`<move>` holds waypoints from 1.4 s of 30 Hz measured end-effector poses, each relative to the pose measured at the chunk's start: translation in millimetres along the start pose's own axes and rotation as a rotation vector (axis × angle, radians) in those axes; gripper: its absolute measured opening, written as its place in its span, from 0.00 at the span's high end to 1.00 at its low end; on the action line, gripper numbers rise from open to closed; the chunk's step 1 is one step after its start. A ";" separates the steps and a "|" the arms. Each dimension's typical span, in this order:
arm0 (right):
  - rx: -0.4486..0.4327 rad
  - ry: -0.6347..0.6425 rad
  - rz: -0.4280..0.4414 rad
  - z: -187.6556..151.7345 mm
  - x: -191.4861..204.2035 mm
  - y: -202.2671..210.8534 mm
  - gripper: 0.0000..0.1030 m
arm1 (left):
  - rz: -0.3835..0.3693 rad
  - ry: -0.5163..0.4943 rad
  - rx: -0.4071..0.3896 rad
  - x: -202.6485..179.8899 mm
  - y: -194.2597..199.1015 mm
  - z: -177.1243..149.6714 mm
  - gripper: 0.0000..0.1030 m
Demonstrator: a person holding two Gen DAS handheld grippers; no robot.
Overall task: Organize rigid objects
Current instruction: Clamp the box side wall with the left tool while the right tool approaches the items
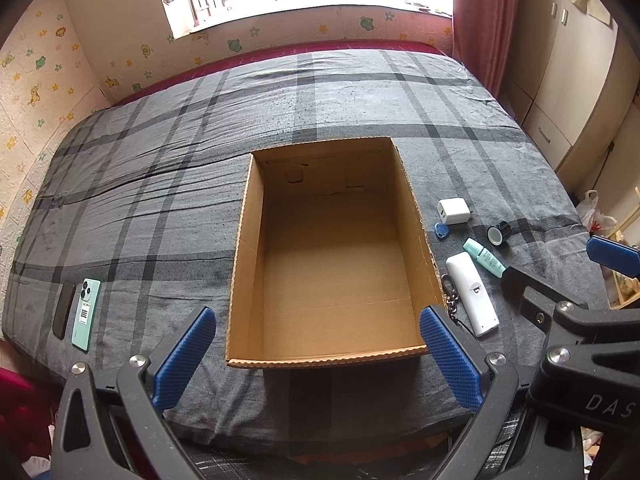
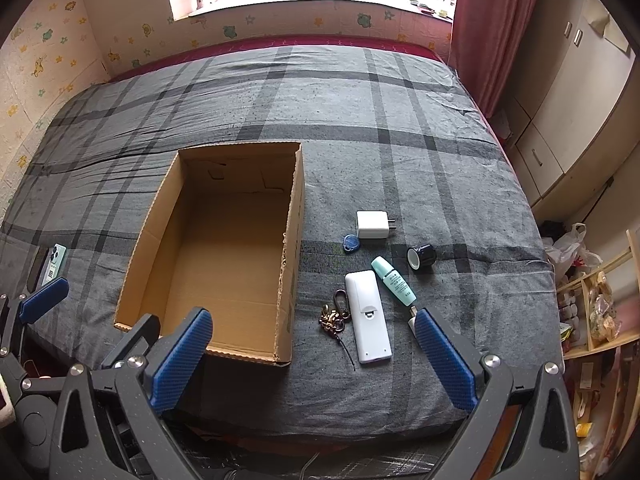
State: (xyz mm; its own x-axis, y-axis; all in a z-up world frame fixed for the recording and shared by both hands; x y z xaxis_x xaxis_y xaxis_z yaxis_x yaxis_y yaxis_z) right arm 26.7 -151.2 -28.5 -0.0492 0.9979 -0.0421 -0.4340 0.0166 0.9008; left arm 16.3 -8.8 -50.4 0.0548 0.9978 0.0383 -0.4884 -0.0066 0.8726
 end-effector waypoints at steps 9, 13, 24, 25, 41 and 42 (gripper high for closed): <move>-0.008 -0.020 -0.007 3.2 -11.5 -4.1 0.00 | 0.001 0.010 0.013 8.4 -10.2 -1.7 0.00; -0.002 -0.051 -0.018 2.9 -27.4 -12.2 0.00 | 0.021 0.022 0.028 23.4 -22.4 -1.9 0.00; 0.028 -0.104 -0.083 -1.1 -76.6 -54.5 0.00 | 0.044 0.094 0.078 74.8 -85.3 -8.4 0.00; 0.035 -0.104 -0.084 -1.8 -79.8 -59.2 0.00 | 0.042 0.096 0.083 77.7 -91.6 -8.9 0.00; 0.084 -0.084 -0.109 -20.4 -99.9 -109.6 0.00 | -0.006 0.101 0.080 106.7 -165.7 1.4 0.00; 0.084 -0.082 -0.111 -20.6 -100.5 -110.9 0.00 | -0.009 0.100 0.078 106.6 -167.5 2.1 0.00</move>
Point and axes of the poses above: each gripper's, at about its wrist camera, not at the fingertips, and y roughly against the way its jaws point, x to its left, z to its top, the point moved 3 cm from there along -y, roughly the way its jaws point, and after that the axes turned 3 degrees about y, right-handed, at the moved point
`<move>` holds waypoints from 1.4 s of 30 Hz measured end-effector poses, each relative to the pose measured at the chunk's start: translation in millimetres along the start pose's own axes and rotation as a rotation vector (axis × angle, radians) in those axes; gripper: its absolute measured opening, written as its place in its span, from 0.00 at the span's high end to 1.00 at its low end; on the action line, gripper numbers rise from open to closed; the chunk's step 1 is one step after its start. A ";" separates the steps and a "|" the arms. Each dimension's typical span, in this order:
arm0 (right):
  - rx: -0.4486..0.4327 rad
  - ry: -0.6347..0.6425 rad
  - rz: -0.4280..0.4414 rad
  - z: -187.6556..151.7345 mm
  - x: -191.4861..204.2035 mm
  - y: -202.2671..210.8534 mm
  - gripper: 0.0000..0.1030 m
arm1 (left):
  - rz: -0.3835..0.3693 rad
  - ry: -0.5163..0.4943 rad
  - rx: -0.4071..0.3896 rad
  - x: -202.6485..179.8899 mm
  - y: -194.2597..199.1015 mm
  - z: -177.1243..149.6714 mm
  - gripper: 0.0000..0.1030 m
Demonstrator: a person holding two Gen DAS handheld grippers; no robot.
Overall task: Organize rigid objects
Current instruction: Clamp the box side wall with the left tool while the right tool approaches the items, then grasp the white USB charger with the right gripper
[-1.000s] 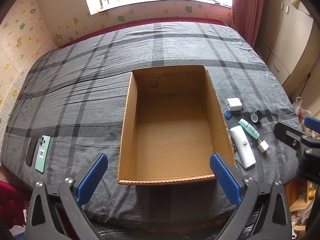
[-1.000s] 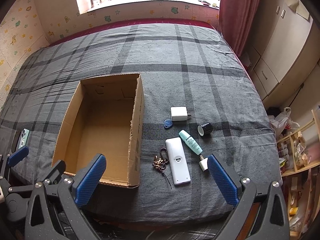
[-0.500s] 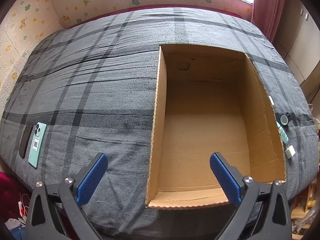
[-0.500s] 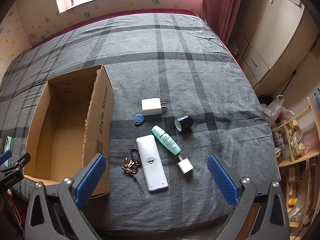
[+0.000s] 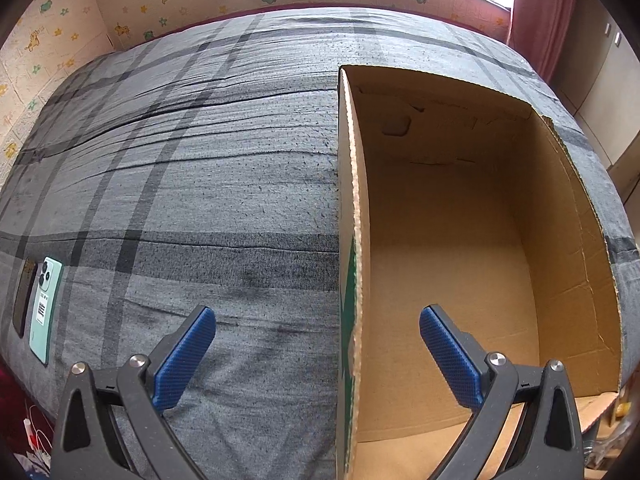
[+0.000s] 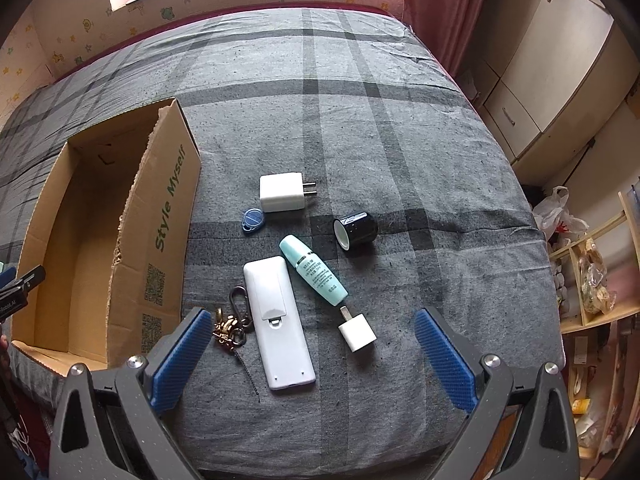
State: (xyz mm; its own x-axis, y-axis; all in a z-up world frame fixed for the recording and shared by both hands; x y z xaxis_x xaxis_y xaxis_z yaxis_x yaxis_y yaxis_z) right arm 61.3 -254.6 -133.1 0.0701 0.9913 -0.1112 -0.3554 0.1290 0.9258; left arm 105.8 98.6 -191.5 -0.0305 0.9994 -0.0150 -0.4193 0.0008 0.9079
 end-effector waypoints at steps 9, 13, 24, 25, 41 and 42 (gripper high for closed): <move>0.012 -0.025 -0.011 1.8 -12.9 -11.0 0.00 | -0.060 -0.009 0.034 -5.3 -15.6 -2.1 0.67; 0.013 -0.024 -0.025 1.8 -18.1 -12.9 0.00 | -0.075 -0.025 0.041 -9.2 -19.6 -5.4 0.77; 0.064 -0.015 -0.035 -9.6 -35.3 -41.4 0.00 | -0.072 -0.054 0.039 -13.6 -20.8 -8.8 0.83; 0.070 -0.017 -0.038 -11.5 -37.1 -45.0 0.00 | -0.066 -0.059 0.035 -14.0 -20.8 -9.0 0.83; 0.138 -0.040 -0.003 -38.4 -53.6 -106.4 0.00 | -0.060 -0.062 0.036 -12.4 -22.3 -8.8 0.83; 0.139 -0.042 -0.003 -38.6 -54.8 -109.3 0.00 | -0.058 -0.065 0.036 -12.6 -22.5 -8.7 0.83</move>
Point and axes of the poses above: each gripper's, at about its wrist camera, not at the fingertips, and y roughly against the way its jaws point, x to its left, z to its top, the point moved 3 cm from there along -y, roughly the way its jaws point, and after that the axes turned 3 degrees about y, right-handed, at the moved point
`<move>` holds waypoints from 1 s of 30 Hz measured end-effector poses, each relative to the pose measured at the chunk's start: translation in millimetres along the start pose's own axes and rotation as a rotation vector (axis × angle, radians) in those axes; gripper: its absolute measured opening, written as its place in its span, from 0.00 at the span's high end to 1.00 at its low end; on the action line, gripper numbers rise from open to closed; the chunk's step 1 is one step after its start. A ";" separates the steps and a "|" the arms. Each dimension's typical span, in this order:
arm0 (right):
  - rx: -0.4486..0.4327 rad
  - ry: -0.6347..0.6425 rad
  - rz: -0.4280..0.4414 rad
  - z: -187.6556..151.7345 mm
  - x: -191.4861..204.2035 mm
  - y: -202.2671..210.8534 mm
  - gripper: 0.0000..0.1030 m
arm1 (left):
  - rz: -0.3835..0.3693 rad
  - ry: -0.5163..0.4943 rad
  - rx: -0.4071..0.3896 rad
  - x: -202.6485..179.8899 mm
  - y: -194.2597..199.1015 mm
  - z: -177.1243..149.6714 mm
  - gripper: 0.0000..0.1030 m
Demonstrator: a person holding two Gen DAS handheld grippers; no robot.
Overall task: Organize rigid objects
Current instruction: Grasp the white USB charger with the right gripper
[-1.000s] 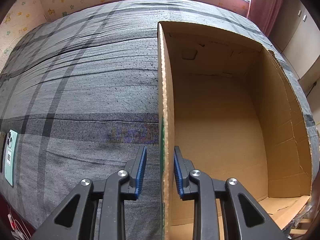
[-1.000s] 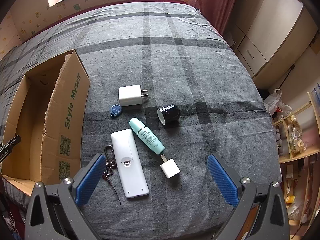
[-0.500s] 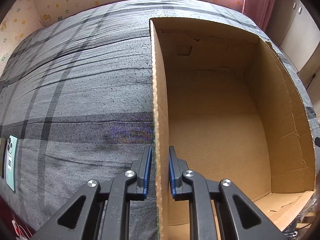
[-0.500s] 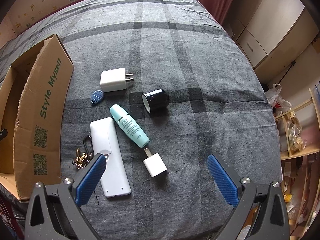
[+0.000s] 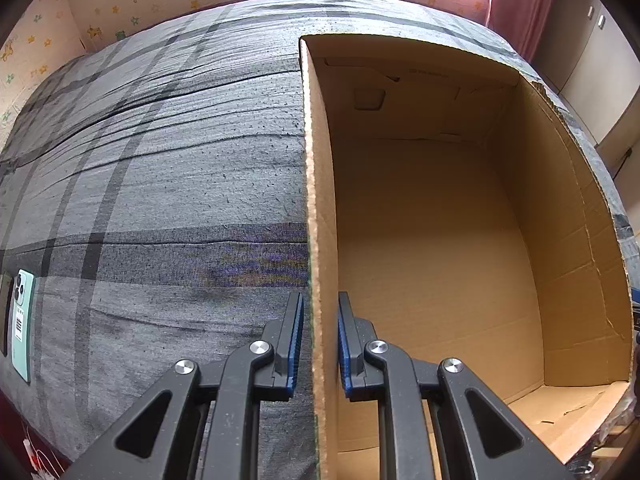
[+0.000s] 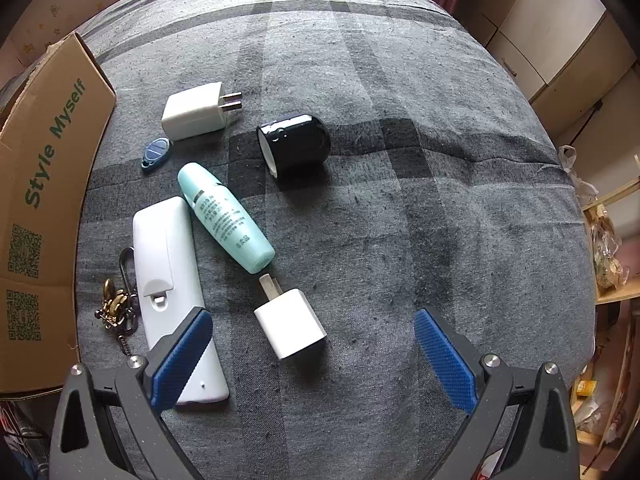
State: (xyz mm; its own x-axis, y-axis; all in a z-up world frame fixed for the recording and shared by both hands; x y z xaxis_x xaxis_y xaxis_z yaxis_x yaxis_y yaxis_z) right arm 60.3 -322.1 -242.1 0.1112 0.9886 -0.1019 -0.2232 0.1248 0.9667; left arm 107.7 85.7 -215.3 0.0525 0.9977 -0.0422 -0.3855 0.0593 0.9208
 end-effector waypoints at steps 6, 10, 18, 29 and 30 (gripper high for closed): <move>0.026 -0.037 0.024 -0.2 -6.0 -15.1 0.14 | 0.010 -0.007 0.000 -1.1 0.0 -0.5 0.83; 0.023 -0.013 0.025 -2.8 -1.2 -16.1 0.29 | 0.014 -0.009 0.000 -2.1 0.2 -0.2 0.83; 0.039 -0.048 0.053 -9.3 -0.9 -14.2 0.63 | 0.020 -0.010 -0.001 -1.6 0.9 -0.7 0.82; 0.000 -0.024 0.033 -4.3 7.2 15.2 0.63 | 0.016 -0.008 -0.004 -1.2 1.9 -1.6 0.82; -0.003 -0.023 0.033 -4.0 8.4 18.3 0.63 | 0.018 -0.009 -0.003 -1.6 2.0 -1.4 0.82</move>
Point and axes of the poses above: each gripper's, at about its wrist camera, not at the fingertips, and y roughly against the way its jaws point, x to its left, z to its top, the point moved 3 cm from there along -y, roughly the way its jaws point, and after that the axes turned 3 degrees about y, right-handed, at the moved point
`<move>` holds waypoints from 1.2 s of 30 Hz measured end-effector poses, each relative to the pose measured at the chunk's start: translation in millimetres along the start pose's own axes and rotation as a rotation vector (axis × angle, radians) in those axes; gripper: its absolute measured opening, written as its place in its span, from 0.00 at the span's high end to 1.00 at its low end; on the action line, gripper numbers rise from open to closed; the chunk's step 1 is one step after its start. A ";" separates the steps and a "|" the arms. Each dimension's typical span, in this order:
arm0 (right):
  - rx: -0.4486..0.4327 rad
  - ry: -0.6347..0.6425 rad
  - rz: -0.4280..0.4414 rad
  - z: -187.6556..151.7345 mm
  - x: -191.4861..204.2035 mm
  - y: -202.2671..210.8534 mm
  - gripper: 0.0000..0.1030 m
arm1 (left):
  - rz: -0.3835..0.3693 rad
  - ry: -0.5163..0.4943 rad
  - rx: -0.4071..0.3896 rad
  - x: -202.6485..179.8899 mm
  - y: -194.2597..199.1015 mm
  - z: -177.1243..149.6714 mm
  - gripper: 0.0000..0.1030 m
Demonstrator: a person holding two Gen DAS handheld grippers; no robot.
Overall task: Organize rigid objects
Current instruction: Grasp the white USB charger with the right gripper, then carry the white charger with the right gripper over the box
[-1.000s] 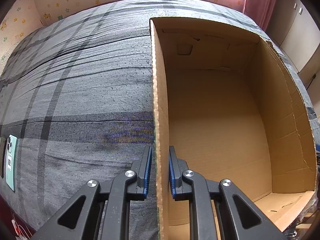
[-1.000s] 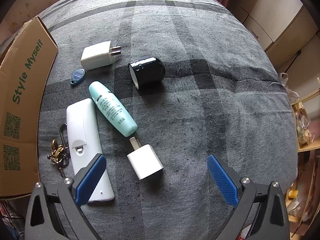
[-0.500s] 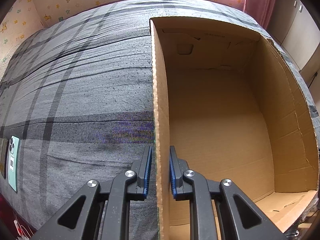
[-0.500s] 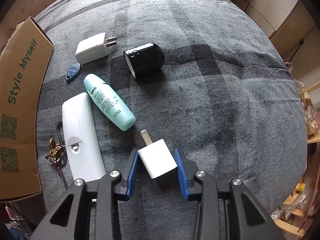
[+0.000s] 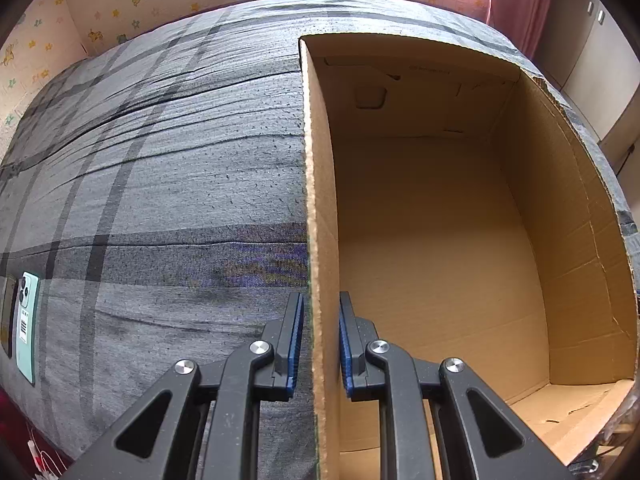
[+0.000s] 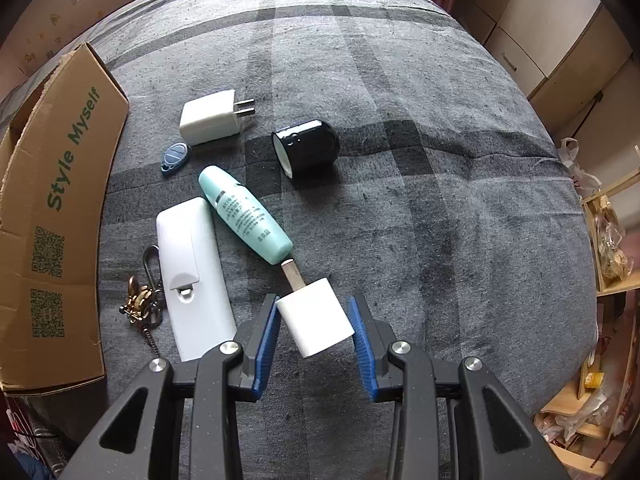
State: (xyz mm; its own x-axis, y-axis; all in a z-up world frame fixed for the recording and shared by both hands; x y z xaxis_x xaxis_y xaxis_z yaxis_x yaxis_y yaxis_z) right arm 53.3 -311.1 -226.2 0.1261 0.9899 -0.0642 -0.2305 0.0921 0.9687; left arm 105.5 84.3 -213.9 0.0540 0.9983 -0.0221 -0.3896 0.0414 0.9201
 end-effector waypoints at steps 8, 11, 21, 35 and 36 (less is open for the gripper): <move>-0.028 0.029 0.000 8.3 14.6 32.3 0.63 | 0.006 -0.007 -0.002 -1.0 0.0 -0.4 0.82; -0.045 0.046 -0.002 10.7 24.0 47.6 0.63 | 0.012 -0.017 -0.003 -1.8 0.4 -0.3 0.82; -0.108 0.106 0.015 31.9 56.1 90.5 0.63 | 0.006 -0.014 0.000 -2.1 1.2 1.1 0.82; -0.178 0.213 0.068 57.1 122.8 125.5 0.63 | 0.003 -0.014 0.000 -0.4 0.7 1.7 0.82; -0.180 0.223 0.073 58.3 128.3 126.5 0.63 | 0.002 -0.014 0.001 -1.0 0.7 1.9 0.82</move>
State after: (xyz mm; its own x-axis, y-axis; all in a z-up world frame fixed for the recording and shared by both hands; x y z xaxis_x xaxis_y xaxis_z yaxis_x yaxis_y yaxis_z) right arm 96.6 -178.7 -97.9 -0.1077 0.9919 -0.0668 -0.4009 0.0181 0.9159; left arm 107.0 83.2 -212.6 0.0659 0.9977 -0.0146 -0.3889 0.0392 0.9204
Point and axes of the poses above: each gripper's, at about its wrist camera, not at the fingertips, and y roughly against the way its jaws point, x to its left, z to its top, the point moved 3 cm from there along -y, roughly the way its jaws point, and after that the axes turned 3 degrees about y, right-handed, at the moved point
